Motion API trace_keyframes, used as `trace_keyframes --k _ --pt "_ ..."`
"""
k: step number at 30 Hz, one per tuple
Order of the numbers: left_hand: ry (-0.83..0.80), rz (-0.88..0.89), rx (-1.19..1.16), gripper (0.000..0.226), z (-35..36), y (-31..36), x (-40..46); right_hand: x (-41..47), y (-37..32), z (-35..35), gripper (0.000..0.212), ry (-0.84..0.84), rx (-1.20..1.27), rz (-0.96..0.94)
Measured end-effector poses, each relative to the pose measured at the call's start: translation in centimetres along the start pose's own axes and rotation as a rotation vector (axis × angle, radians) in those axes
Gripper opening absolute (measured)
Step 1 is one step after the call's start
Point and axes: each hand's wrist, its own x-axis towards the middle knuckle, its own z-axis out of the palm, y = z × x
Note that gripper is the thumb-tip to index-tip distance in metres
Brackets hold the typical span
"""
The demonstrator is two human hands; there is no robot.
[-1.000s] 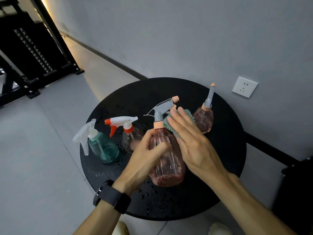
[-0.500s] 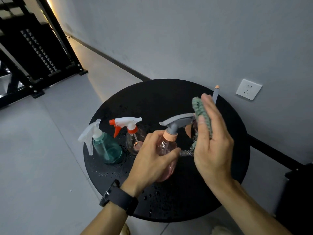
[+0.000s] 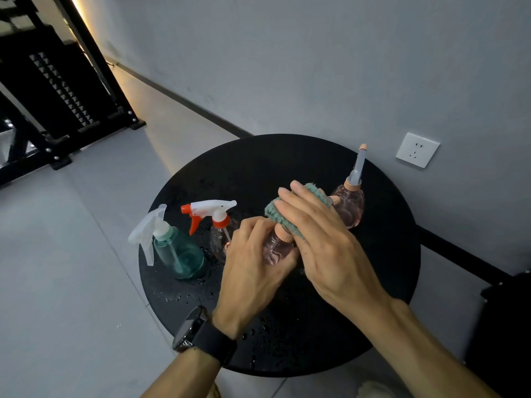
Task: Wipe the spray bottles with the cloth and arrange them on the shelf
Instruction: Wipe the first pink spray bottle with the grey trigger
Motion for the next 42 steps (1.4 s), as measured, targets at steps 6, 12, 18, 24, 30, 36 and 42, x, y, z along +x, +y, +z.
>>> trace_keyframes --k 6,12,18,24,30,36,42 --pt "-0.007 0.001 0.016 0.042 -0.5 -0.2 0.2 0.1 2.0 -1.2 0.038 0.102 0.024 0.163" --pt "-0.048 -0.087 -0.054 0.032 -0.8 0.5 0.1 0.1 2.4 -1.5 0.037 0.147 0.111 0.249" --pt "-0.055 -0.219 -0.237 0.034 -1.5 1.2 0.3 0.3 1.4 -1.7 0.036 0.179 0.193 0.269" --pt "-0.030 -0.207 -0.283 0.012 -2.5 1.0 0.7 0.7 0.4 -2.1 0.036 0.286 0.281 0.326" --pt "-0.126 -0.341 -0.604 0.026 -3.4 1.7 1.1 1.0 0.3 -2.1 0.037 0.337 0.286 0.333" --pt "-0.249 -0.416 -1.078 0.036 -2.7 1.5 1.1 0.8 -1.2 -0.6 0.039 0.142 0.155 0.025" --pt "-0.245 -0.410 -1.166 0.072 -2.3 4.2 0.3 1.0 -2.8 -0.5 0.041 -0.010 0.173 -0.099"
